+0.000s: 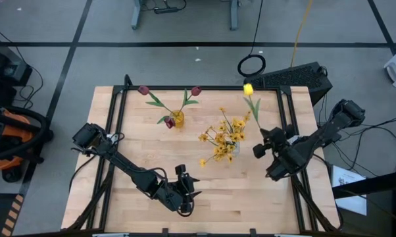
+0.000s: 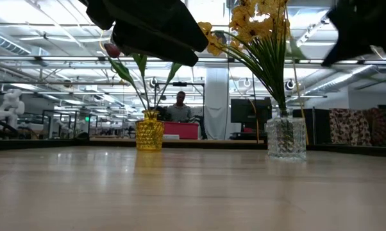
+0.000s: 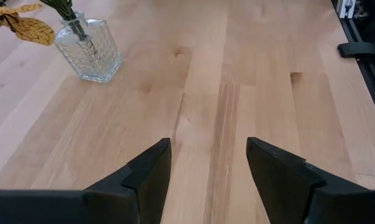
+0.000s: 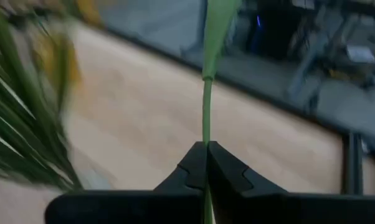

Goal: Sort flowers into vase by color
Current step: Put the yellow flower into the transparent vase

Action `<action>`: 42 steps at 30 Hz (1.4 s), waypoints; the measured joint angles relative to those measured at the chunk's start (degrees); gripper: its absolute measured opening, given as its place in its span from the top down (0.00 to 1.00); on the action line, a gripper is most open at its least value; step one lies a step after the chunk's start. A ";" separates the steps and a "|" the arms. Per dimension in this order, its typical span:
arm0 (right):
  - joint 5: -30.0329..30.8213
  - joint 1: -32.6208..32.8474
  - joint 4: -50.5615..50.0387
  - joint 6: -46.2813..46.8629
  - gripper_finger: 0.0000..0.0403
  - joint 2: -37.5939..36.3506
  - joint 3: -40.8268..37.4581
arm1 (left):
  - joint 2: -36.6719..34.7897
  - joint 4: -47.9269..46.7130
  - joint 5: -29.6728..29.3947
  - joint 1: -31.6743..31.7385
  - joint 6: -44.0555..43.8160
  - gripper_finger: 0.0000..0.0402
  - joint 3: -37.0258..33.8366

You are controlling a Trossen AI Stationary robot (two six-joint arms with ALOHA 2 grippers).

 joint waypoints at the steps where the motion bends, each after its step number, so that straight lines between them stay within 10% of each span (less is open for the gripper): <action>1: 2.16 0.56 -1.65 0.94 1.00 0.00 1.36 | 0.00 0.00 0.00 0.00 0.00 0.46 0.00; 17: 28.19 8.27 1.52 -13.58 1.00 -0.46 17.52 | 0.00 10.06 -2.48 0.26 7.69 0.46 0.00; 29: 27.47 12.41 42.00 -52.22 1.00 2.60 17.66 | -0.07 37.40 -2.11 0.68 25.77 0.46 0.04; 42: 2.24 9.84 102.78 -109.96 1.00 9.29 17.66 | -0.07 38.92 -0.88 0.79 27.06 0.46 0.04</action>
